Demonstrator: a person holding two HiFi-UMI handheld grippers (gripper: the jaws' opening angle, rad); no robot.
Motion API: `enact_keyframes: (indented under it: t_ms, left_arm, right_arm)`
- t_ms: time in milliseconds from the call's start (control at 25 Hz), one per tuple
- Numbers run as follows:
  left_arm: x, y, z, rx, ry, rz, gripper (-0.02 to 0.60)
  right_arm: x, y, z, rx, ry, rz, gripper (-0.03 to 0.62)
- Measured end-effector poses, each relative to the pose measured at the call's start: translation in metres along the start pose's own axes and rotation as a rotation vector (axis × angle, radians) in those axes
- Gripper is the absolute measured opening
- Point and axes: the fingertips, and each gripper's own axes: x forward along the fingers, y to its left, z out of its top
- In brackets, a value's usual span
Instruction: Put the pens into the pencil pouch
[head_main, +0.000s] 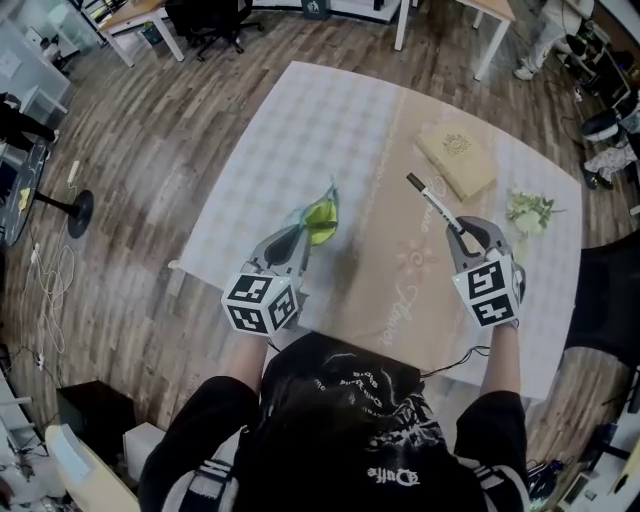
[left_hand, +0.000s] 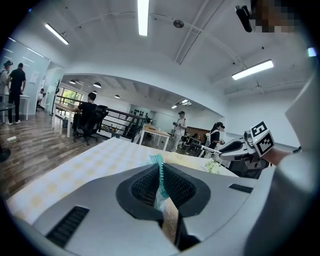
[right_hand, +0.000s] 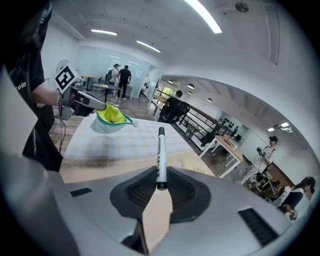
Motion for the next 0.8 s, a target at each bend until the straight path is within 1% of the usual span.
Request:
enact_keyframes:
  t_ms: [160, 400, 520, 680, 800]
  left_arm:
    - [-0.003, -0.006, -0.005, 0.028, 0.004, -0.008, 0.037]
    - [-0.005, -0.014, -0.014, 0.03, 0.013, -0.024, 0.037]
    - [-0.008, -0.018, -0.014, 0.046, 0.014, -0.032, 0.037]
    - [-0.006, -0.029, -0.014, 0.063, 0.018, -0.075, 0.037]
    - [-0.007, -0.033, -0.016, 0.062, 0.02, -0.089, 0.037]
  right_arm:
    - [-0.013, 0.022, 0.01, -0.066, -0.012, 0.025, 0.075]
    - [-0.022, 0.063, 0.02, -0.152, -0.02, 0.102, 0.075]
    - [-0.023, 0.08, 0.026, -0.202, -0.019, 0.146, 0.075]
    - [-0.025, 0.1, 0.028, -0.27, -0.001, 0.203, 0.075]
    - [-0.023, 0.114, 0.03, -0.323, 0.015, 0.239, 0.075]
